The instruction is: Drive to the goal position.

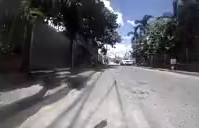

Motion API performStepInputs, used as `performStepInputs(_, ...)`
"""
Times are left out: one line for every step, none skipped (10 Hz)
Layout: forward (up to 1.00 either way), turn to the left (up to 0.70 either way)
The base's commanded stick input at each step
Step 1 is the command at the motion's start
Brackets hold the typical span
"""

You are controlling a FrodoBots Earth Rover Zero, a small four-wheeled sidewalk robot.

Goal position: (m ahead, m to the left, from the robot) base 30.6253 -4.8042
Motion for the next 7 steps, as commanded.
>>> performStepInputs(0.00, 0.00)
performStepInputs(0.00, 0.00)
performStepInputs(0.00, 0.00)
performStepInputs(0.00, 0.00)
performStepInputs(0.00, 0.00)
performStepInputs(0.00, 0.00)
performStepInputs(0.00, 0.00)
